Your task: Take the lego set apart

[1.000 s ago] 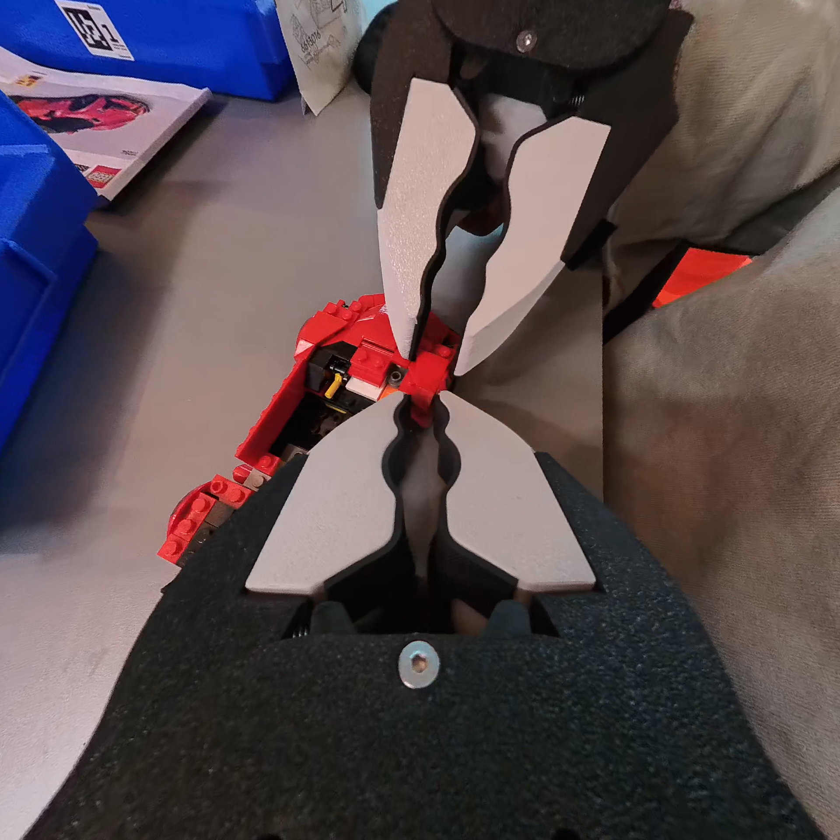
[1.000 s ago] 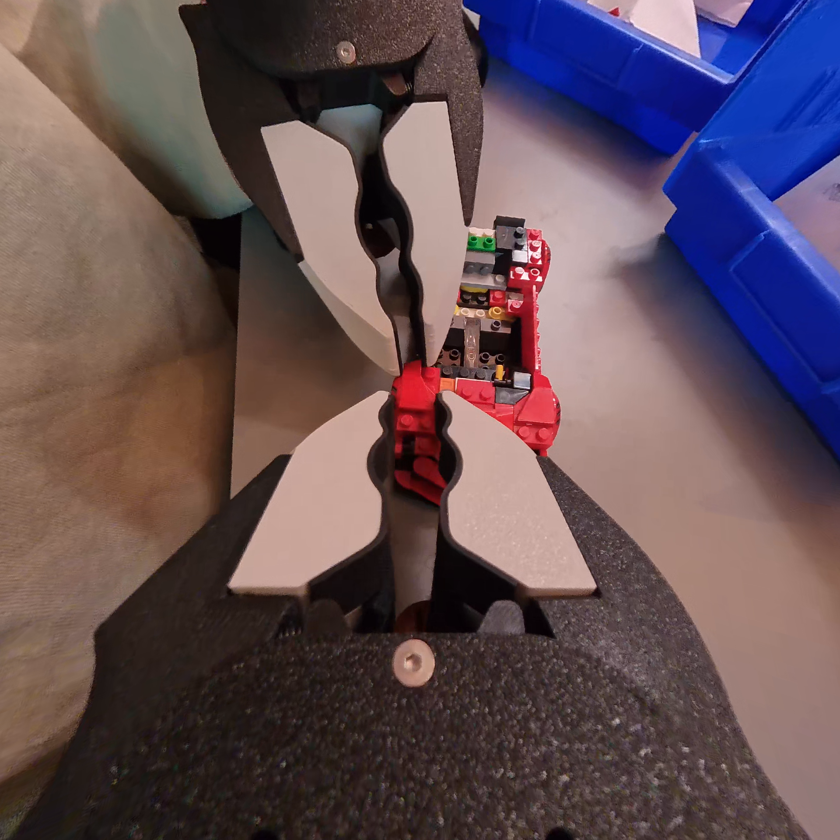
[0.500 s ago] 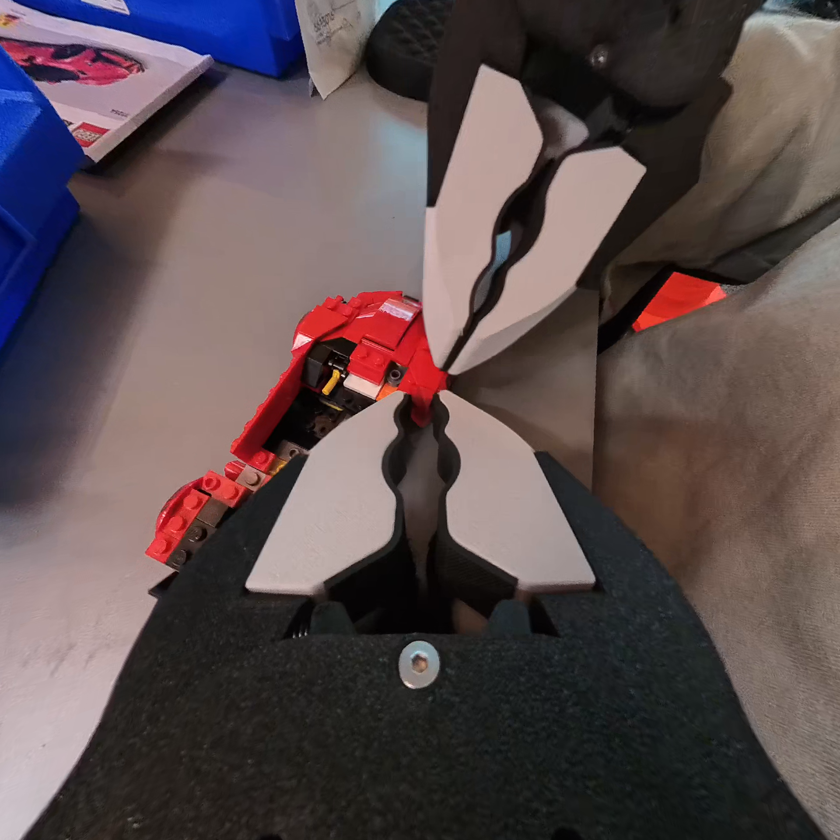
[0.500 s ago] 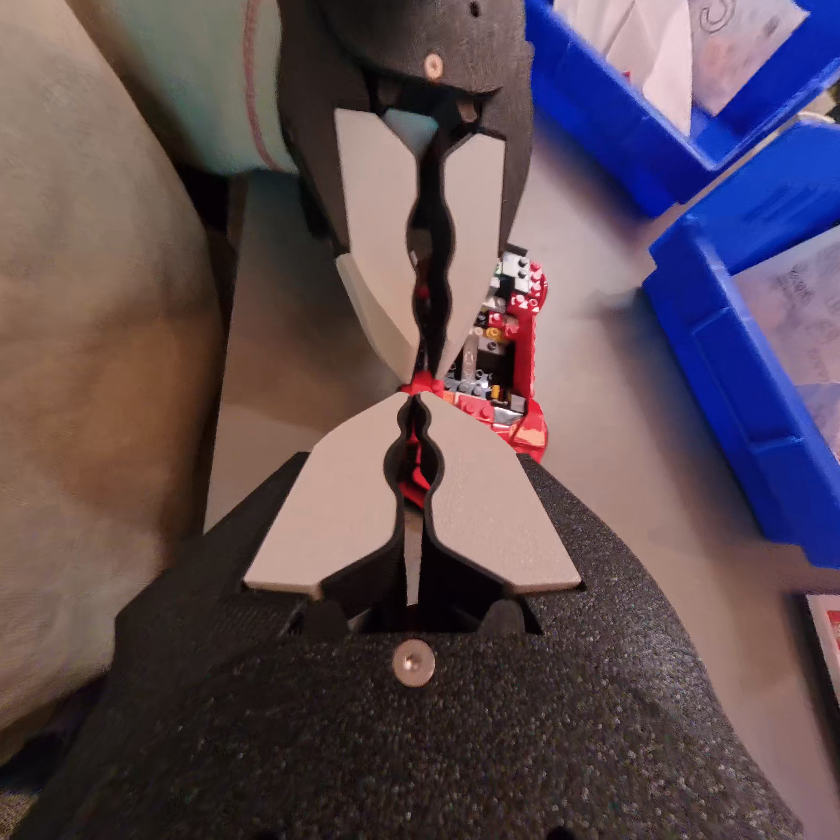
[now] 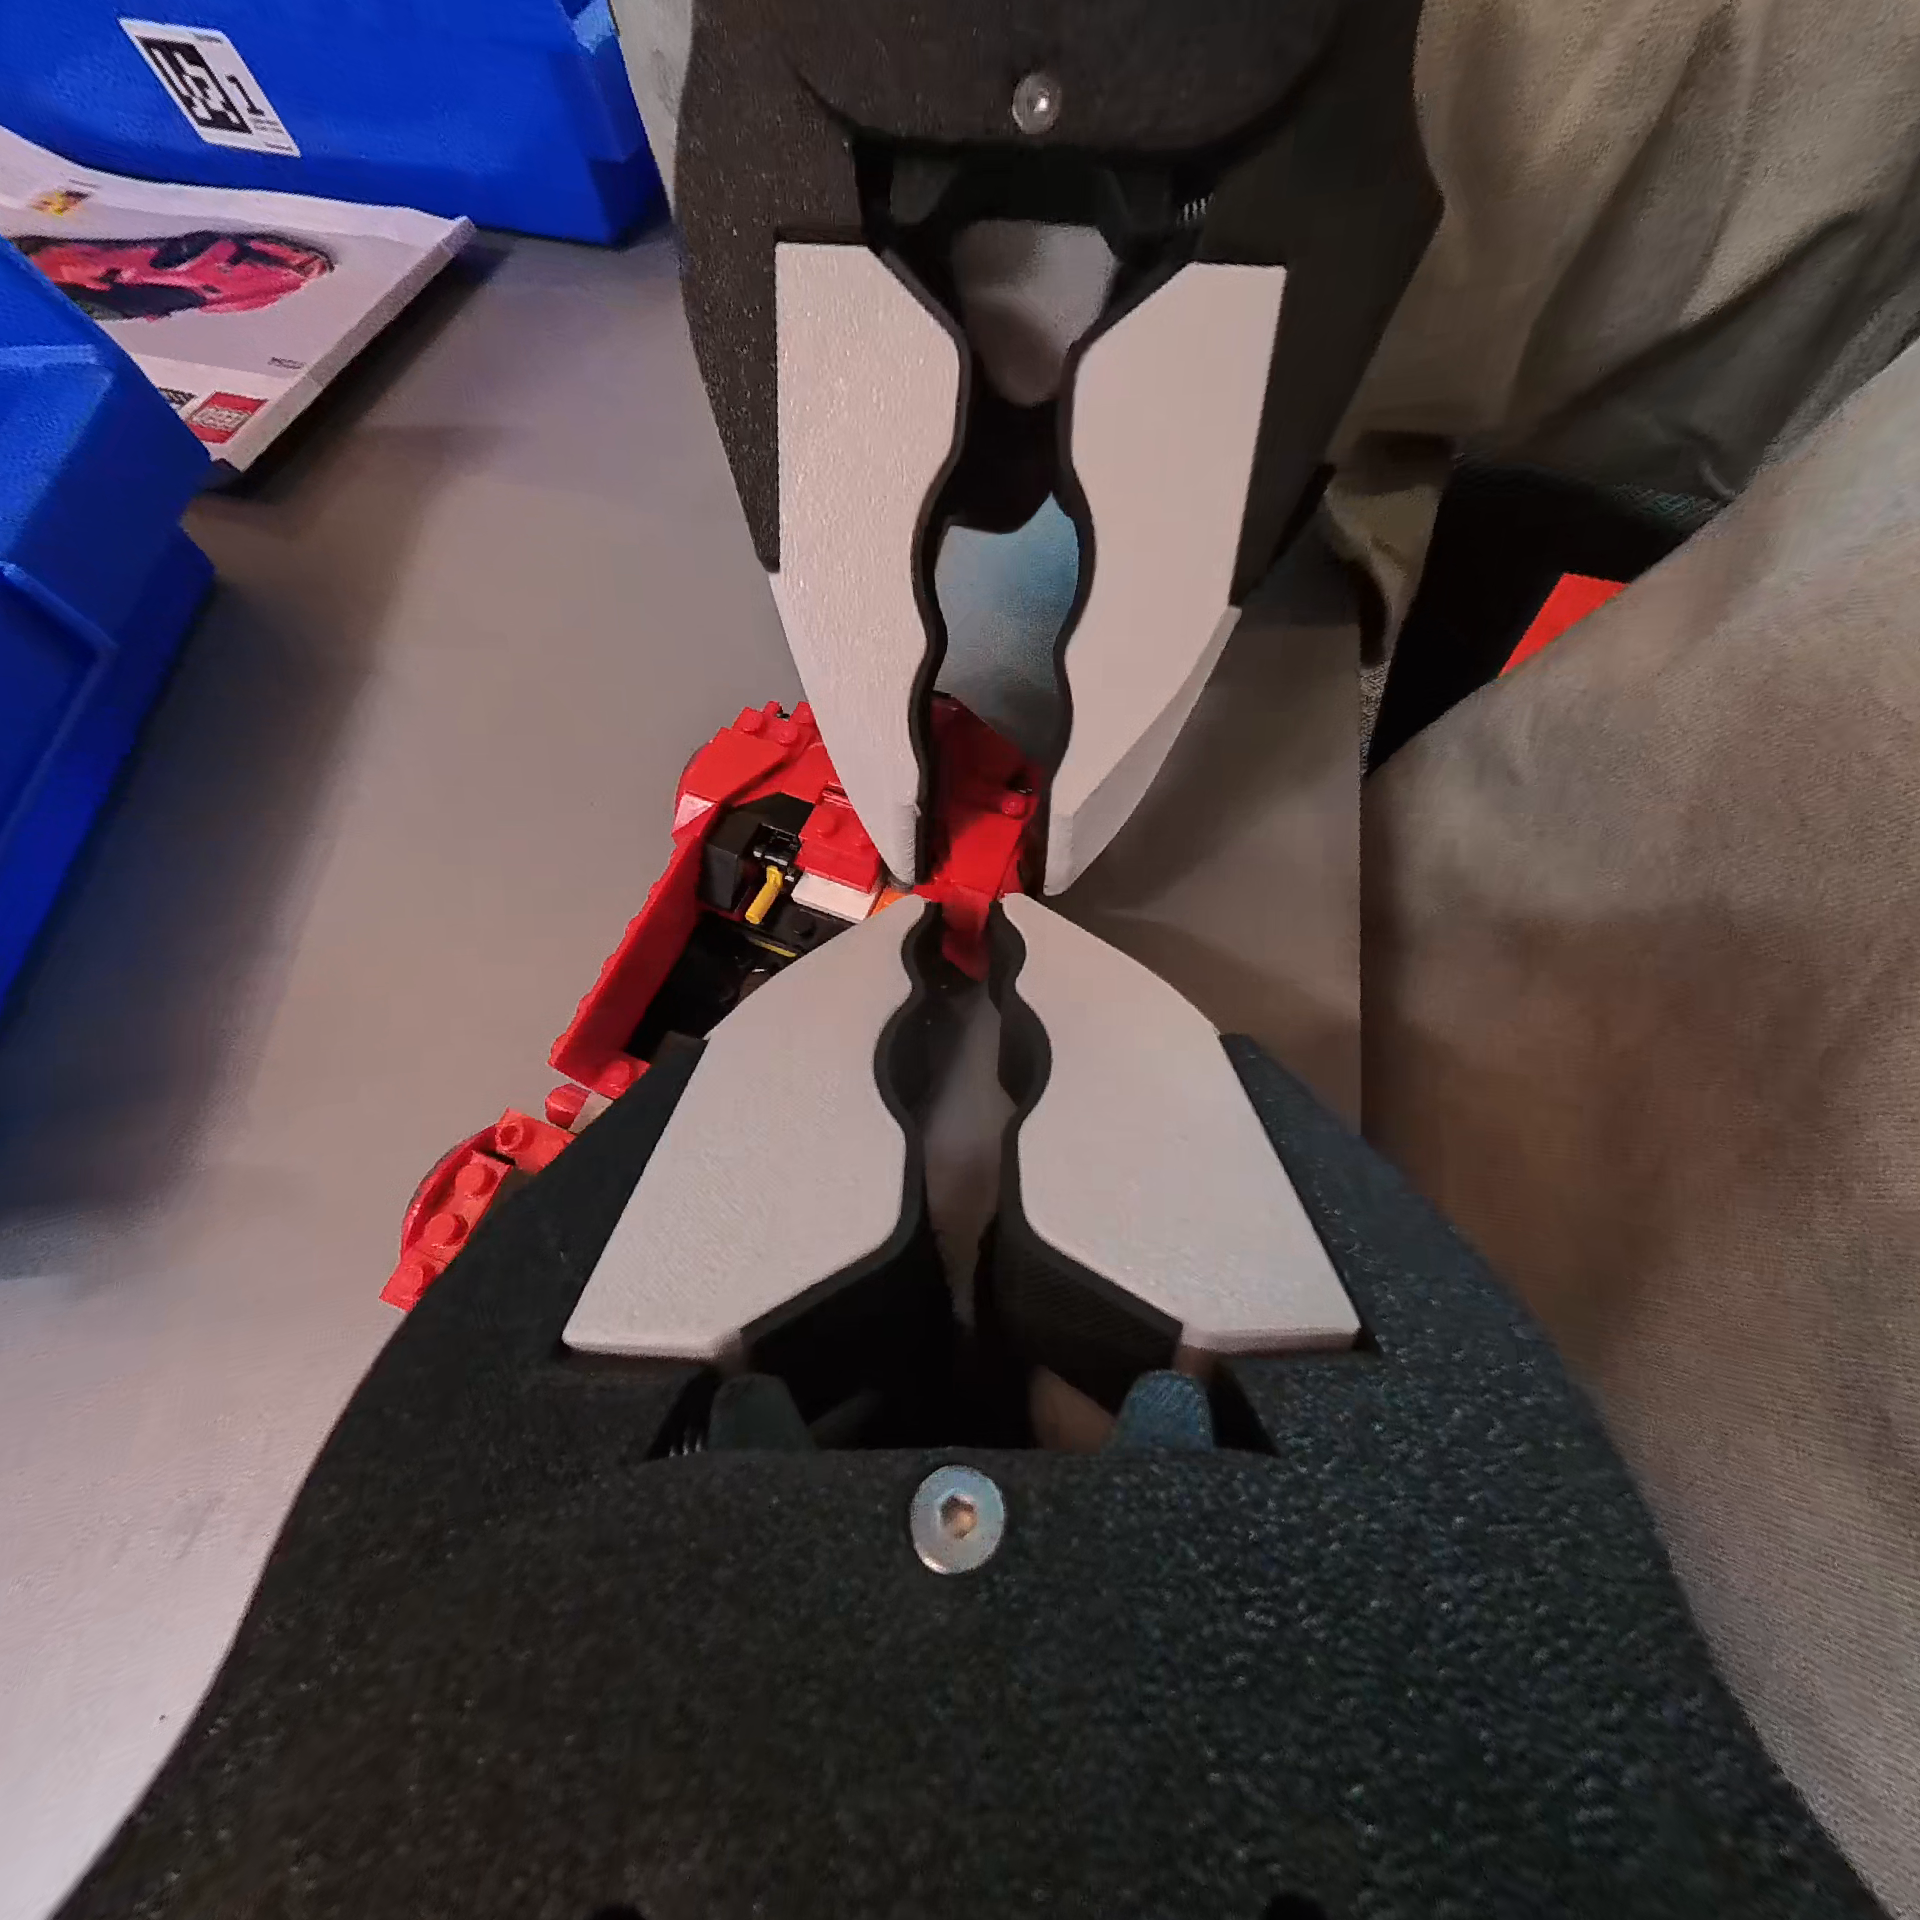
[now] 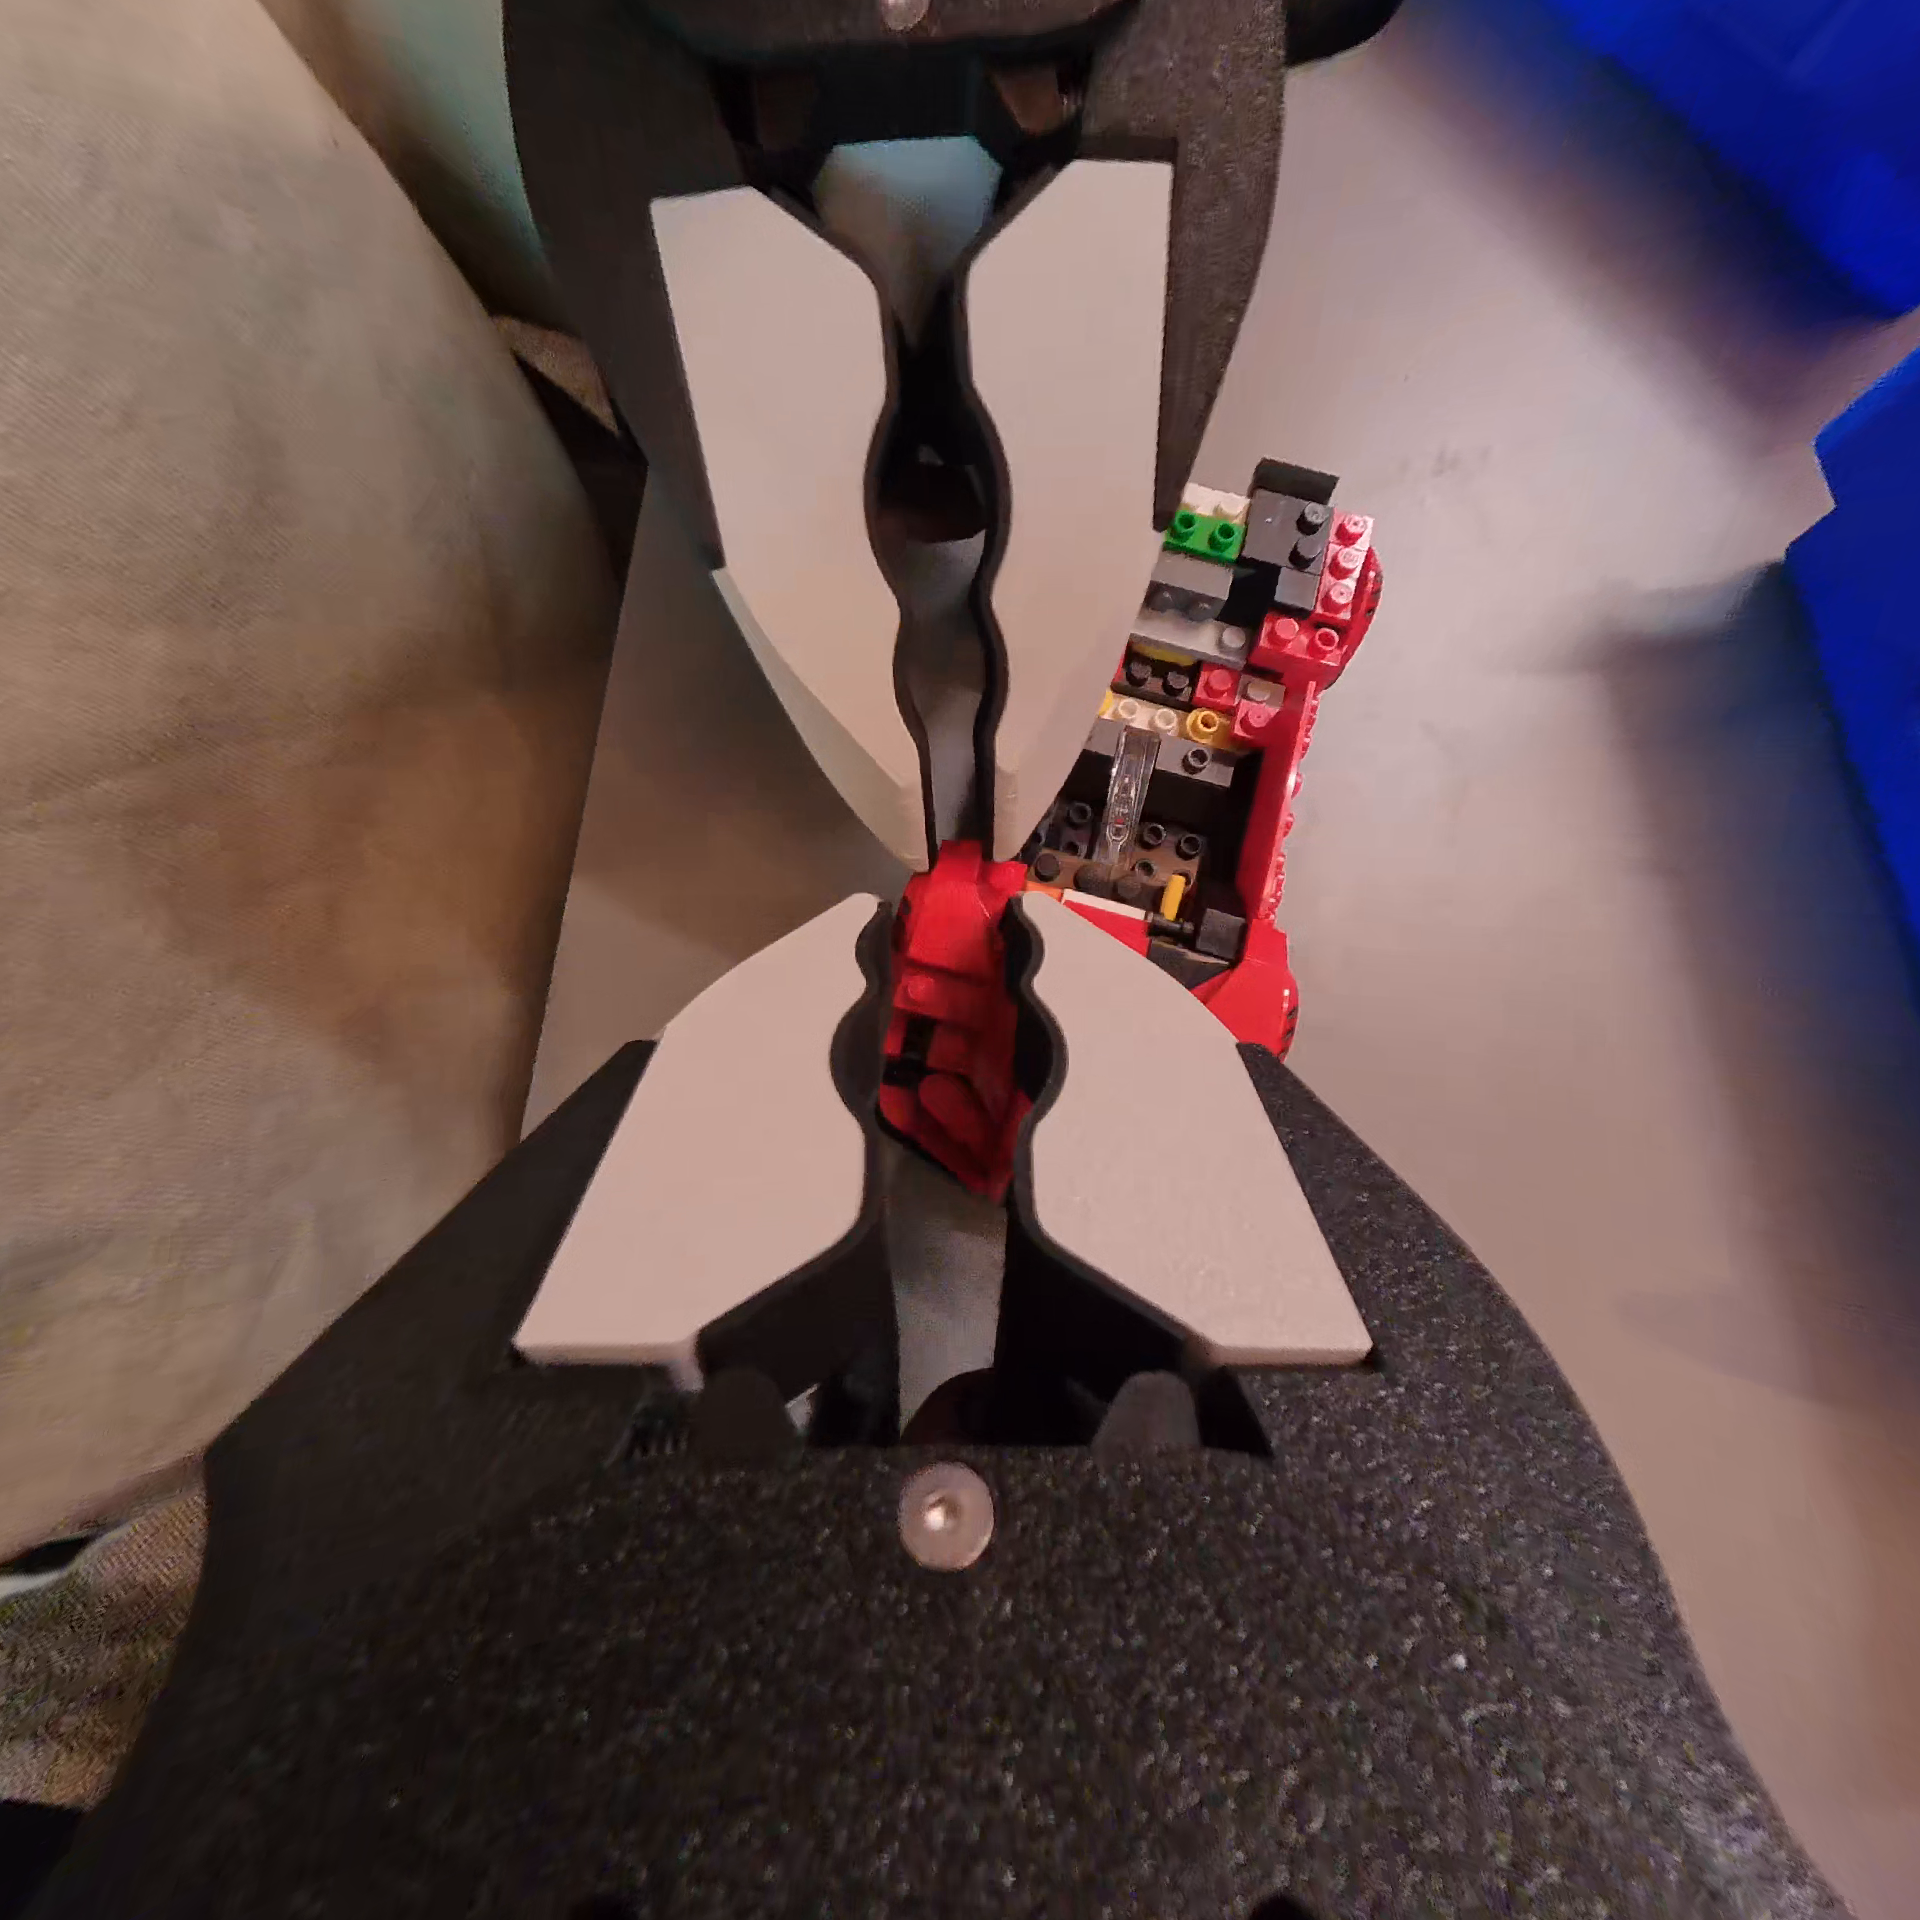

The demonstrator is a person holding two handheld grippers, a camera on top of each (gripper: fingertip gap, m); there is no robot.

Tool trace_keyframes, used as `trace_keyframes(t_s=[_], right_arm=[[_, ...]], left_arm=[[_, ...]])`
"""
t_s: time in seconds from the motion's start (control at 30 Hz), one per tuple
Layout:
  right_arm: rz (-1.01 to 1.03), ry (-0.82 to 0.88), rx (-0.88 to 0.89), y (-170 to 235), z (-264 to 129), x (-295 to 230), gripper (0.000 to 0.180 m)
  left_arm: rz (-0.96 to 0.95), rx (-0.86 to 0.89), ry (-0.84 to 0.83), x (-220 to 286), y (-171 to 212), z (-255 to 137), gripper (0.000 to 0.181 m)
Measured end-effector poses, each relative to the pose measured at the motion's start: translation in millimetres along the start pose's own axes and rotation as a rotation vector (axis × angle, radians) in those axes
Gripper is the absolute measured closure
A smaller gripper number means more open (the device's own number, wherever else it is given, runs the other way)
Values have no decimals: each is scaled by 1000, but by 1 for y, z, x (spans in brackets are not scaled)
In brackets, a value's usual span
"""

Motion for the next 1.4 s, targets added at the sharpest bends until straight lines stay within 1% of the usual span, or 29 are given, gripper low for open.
trace_keyframes(t_s=[0.1, 0.27, 0.37, 0.43, 0.5, 0.6, 0.77, 0.83, 0.9, 0.97, 1.03, 1.07, 1.1, 1.13, 1.17, 1.2, 1.23, 1.27, 1.3, 1.33, 1.4], right_arm=[[-22, 16, -28, -2, 0, 0, 159], [-19, 90, 6, 1, 1, -5, 160], [-3, 102, 34, 2, 1, -6, 160], [1, 87, 46, 3, 1, -6, 160], [-1, 75, 47, 2, 2, -6, 160], [-3, 65, 33, 2, 2, -5, 159], [12, 52, 14, 0, 2, -5, 160], [9, 56, 17, 0, 2, -5, 160], [-5, 68, 23, 0, 3, -4, 160], [-5, 69, 30, 0, 3, -4, 160], [-2, 78, 32, 0, 3, -4, 160], [-1, 82, 33, 0, 3, -5, 160], [1, 80, 30, 0, 3, -5, 160], [4, 78, 27, 0, 3, -5, 160], [3, 77, 27, 1, 2, -5, 160], [-2, 77, 26, 1, 2, -5, 160], [1, 74, 25, 1, 2, -5, 160], [2, 73, 26, 1, 2, -5, 160], [3, 74, 26, 1, 2, -5, 160], [3, 78, 26, 0, 2, -5, 160], [9, 82, 42, 0, 3, -5, 160]], left_arm=[[-19, 3, 5, -1, 0, 0, 174], [-141, 4, 38, -1, 0, -1, 173], [-185, 13, 53, 0, 0, -2, 174], [-131, 23, 58, -1, 2, -2, 174], [-16, 24, 14, 2, 3, -2, 174], [92, 30, -29, 5, 4, -2, 174], [172, 45, -85, 9, 4, -4, 174], [121, 41, -64, 9, 4, -5, 174], [-10, 37, -3, 5, 4, -6, 175], [-94, 35, 15, 5, 4, -7, 175], [-131, 38, 4, 6, 5, -8, 174], [-115, 45, -13, 7, 5, -9, 175], [-54, 81, -38, 9, 3, -15, 174], [37, 281, -34, 15, -4, -28, 181], [10, 398, -7, 16, -8, -40, 181], [-22, 281, -28, 10, -4, -40, 181], [0, 175, -93, 5, 3, -36, 181], [3, 168, -95, 4, 8, -35, 181], [-25, 184, -57, 6, 10, -35, 181], [-50, 163, -39, 6, 12, -33, 181], [-35, 105, -88, 7, 13, -30, 181]])
Point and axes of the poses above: each gripper's, where its closed fingertips meet, z out along the fingers, y out of its underside, x = y × z across the jaws, the point moved 8 cm from there along -z, back along the fingers, and after that the axes turned 12 degrees about -x, right-handed, at the moved point
